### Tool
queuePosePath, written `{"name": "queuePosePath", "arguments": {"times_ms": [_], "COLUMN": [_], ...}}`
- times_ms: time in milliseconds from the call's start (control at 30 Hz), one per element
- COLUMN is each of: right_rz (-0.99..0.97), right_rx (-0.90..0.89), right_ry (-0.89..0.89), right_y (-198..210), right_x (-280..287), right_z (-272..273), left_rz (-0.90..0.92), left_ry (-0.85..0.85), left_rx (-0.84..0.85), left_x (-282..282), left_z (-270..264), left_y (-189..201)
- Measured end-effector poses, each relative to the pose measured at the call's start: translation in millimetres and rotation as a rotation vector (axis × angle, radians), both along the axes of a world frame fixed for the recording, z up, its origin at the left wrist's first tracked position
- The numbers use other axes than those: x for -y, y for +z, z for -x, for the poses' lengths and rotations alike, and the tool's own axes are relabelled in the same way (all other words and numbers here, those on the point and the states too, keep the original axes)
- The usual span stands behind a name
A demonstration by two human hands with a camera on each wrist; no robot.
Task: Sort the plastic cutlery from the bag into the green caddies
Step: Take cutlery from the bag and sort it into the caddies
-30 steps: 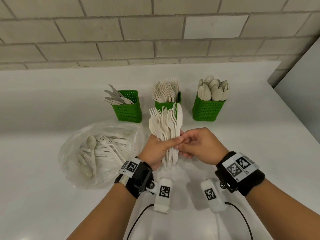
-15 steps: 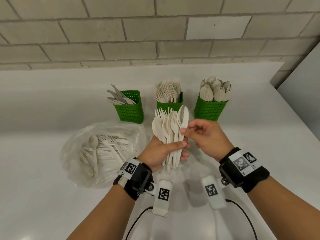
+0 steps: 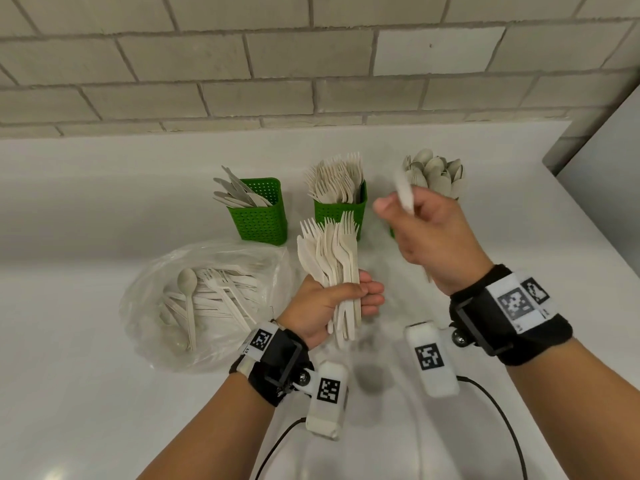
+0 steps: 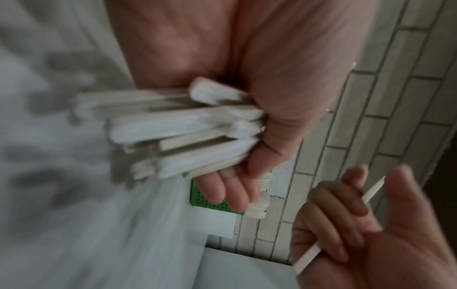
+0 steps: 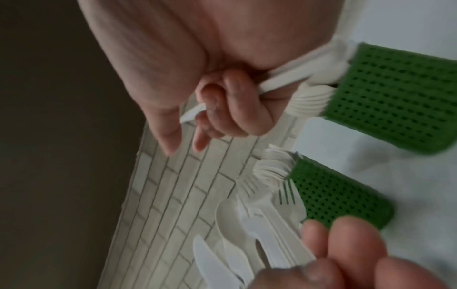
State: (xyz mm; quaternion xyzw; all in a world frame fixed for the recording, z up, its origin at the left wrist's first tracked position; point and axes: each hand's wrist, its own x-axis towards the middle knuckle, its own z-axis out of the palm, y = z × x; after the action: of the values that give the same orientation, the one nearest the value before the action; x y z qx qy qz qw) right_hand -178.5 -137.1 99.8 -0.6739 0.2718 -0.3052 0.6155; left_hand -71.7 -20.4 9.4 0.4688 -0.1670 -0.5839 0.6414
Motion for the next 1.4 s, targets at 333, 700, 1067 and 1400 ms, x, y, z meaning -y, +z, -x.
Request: {"name": "queuePosePath", "arguments": {"times_ms": [333, 700, 1067, 1400], "right_rz": [0.865, 0.264, 0.392, 0.693], "right_rx": [-0.428, 0.045, -0.097, -0.228], "right_ry": [0.077, -0.106, -0.004, 0.048], "right_y": [-21, 39, 48, 41], "right_x": [-42, -1, 16, 11], "right_z": [-32, -36, -138, -181], "left_rz": [0.034, -0.034, -0.054, -0.053], "left_ry": [0.162, 0.088, 0.229, 0.243], "left_rx": [0.472, 0.221, 0.100, 0.032], "left_x": [8, -2, -25, -35], "left_z": [12, 3, -9, -19], "left_y": [2, -5, -10, -16]}}
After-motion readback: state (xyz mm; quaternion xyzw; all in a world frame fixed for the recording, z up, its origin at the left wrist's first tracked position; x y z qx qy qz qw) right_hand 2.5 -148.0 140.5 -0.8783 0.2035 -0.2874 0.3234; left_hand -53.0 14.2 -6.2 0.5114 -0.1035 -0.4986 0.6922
